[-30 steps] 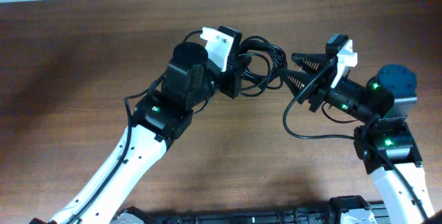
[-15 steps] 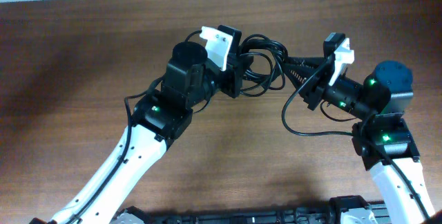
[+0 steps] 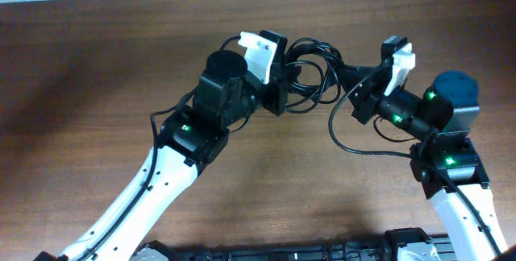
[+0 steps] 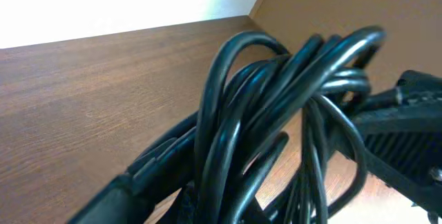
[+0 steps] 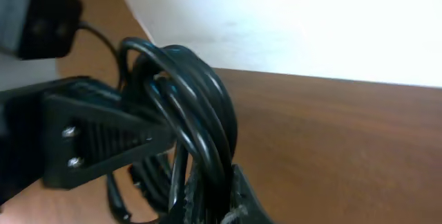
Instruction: Untangle cables
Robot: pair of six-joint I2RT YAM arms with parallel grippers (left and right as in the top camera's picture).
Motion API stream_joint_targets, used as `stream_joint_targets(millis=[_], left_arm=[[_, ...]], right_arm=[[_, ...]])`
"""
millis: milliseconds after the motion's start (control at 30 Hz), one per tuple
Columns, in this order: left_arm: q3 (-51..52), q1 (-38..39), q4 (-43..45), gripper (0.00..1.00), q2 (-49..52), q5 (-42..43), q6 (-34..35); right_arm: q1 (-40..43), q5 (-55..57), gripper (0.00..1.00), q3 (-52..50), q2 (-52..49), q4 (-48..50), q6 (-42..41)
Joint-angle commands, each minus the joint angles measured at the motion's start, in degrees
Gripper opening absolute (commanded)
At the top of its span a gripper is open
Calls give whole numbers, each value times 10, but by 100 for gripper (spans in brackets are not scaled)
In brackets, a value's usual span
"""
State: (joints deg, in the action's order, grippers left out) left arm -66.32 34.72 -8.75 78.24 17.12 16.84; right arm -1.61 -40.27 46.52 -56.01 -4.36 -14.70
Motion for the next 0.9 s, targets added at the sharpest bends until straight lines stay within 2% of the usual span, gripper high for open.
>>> stream_joint_targets(millis=[0, 200, 300, 433, 467, 500, 533, 567, 633, 867], left_arm=[[-5, 7, 10, 0, -8, 19, 5], [-5, -21, 1, 0, -8, 19, 5], [-5, -31, 1, 0, -8, 20, 5], [-5, -31, 1, 0, -8, 19, 5], [-5, -31, 1, 0, -8, 9, 5], [-5, -31, -1, 0, -8, -3, 4], [-5, -31, -2, 0, -8, -10, 0], [-5, -31, -3, 0, -8, -11, -11], [-5, -31, -10, 0, -8, -11, -46], [-5, -9, -7, 0, -8, -14, -47]], right_arm=[[1, 132, 4, 6, -3, -22, -43], [2, 177, 4, 6, -3, -42, -59], [2, 221, 4, 6, -3, -66, -111], [2, 194, 4, 6, -2, -65, -115], [2, 163, 4, 6, -2, -59, -94], [2, 128, 15, 6, -2, -49, -71], [2, 73, 40, 6, -2, -32, -29], [2, 38, 53, 7, -2, -20, -1], [2, -2, 59, 7, -2, 5, 12], [2, -33, 60, 7, -2, 23, 12]])
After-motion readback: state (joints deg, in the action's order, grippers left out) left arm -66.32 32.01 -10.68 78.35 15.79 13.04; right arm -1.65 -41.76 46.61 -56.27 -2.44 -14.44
